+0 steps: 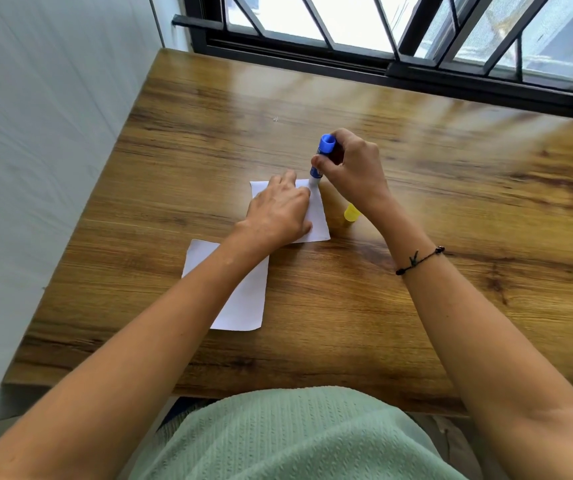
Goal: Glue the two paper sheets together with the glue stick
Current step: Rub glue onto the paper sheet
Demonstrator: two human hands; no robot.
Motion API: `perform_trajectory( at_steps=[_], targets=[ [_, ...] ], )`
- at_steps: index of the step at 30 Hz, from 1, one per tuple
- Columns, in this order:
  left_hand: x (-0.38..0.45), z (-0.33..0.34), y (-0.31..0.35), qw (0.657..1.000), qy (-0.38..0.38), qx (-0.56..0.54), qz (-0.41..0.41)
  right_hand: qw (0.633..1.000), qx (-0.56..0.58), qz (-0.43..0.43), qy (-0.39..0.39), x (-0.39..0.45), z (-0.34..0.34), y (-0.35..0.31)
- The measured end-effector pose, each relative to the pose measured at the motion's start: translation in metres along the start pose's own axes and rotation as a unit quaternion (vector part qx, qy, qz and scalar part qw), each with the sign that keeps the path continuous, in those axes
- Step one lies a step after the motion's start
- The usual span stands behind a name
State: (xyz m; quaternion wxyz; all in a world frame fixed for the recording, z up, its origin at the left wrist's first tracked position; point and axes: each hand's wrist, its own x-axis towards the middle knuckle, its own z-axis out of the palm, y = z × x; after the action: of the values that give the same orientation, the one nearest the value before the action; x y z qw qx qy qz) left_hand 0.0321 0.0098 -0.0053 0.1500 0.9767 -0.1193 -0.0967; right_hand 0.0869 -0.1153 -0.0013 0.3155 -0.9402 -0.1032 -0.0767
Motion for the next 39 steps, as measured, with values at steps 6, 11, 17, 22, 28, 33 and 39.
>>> perform_trajectory(
  at_steps=[6,11,17,22,28,33,39],
  targets=[
    [0.000,0.001,-0.001,1.000,0.002,-0.004,0.000,1.000,-0.010,-0.002,-0.012,-0.002,-0.002,0.000],
    [0.000,0.002,0.000,1.000,0.003,-0.011,-0.002,0.999,-0.027,-0.015,-0.025,-0.008,-0.006,0.000],
    [0.000,0.002,0.001,1.000,0.002,-0.011,-0.003,0.999,-0.028,-0.018,-0.024,-0.020,-0.009,-0.002],
    [0.001,0.002,0.001,1.000,0.001,-0.013,-0.004,0.999,-0.023,-0.010,-0.029,-0.030,-0.011,-0.003],
    [0.002,0.003,0.000,1.000,0.002,-0.014,-0.006,0.999,-0.026,-0.005,-0.035,-0.041,-0.016,-0.004],
    [0.003,0.004,0.000,1.000,0.003,-0.011,-0.008,0.999,-0.014,-0.003,-0.044,-0.054,-0.019,-0.004],
    [0.004,0.004,0.000,1.000,0.002,-0.013,-0.006,0.999,-0.006,0.004,-0.050,-0.067,-0.023,-0.007]
  ],
)
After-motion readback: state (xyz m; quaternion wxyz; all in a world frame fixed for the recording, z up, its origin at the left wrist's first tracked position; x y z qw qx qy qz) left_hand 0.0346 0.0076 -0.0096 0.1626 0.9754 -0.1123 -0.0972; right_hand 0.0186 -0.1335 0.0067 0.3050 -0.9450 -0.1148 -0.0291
